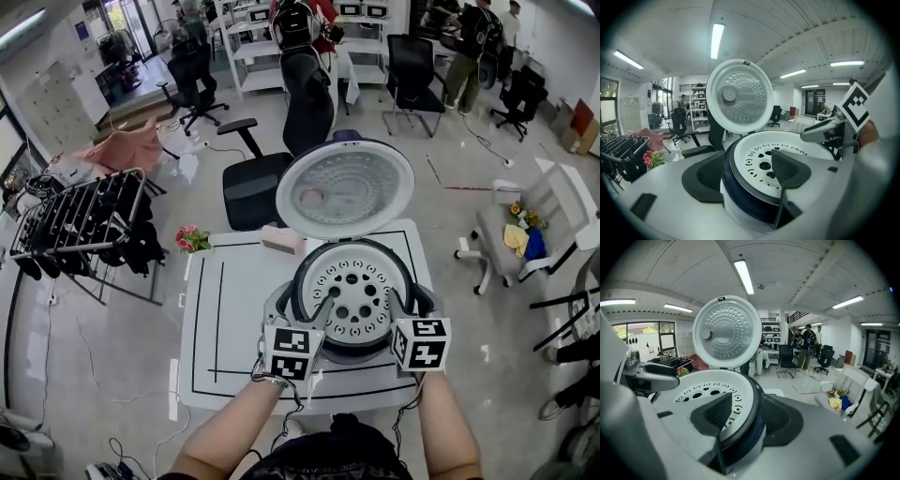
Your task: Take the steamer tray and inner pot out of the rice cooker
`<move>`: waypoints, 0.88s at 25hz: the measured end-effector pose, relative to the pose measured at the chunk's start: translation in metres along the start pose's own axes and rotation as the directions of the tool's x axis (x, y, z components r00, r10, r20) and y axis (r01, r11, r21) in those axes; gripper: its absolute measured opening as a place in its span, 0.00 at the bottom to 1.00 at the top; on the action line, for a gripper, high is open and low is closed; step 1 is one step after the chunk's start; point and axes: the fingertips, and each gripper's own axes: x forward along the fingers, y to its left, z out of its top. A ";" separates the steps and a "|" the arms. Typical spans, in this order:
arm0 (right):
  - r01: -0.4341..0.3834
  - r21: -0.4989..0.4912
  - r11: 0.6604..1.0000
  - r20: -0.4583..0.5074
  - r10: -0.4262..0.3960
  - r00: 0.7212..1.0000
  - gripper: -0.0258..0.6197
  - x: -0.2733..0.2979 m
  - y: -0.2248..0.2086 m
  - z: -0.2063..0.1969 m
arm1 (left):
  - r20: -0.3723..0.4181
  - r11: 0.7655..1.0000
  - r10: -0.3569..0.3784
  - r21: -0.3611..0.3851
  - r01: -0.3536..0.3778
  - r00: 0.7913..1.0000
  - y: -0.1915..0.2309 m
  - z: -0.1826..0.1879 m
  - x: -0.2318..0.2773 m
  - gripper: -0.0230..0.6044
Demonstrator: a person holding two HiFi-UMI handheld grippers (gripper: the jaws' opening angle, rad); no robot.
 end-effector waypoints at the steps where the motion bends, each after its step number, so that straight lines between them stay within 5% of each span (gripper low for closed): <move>1: 0.005 -0.011 1.000 -0.005 -0.005 1.000 0.32 0.002 0.000 -0.001 | -0.006 1.000 0.005 0.005 -0.005 1.000 0.000 -0.002 0.003 0.53; 11: 0.068 -0.128 0.989 -0.048 -0.075 0.996 0.32 0.012 0.000 -0.012 | -0.045 1.000 0.028 0.009 -0.027 0.999 0.004 -0.020 0.019 0.54; 22: 0.075 -0.125 0.989 -0.047 -0.081 0.996 0.31 0.014 0.002 -0.010 | -0.043 1.000 0.018 -0.014 -0.018 0.999 0.004 -0.019 0.019 0.49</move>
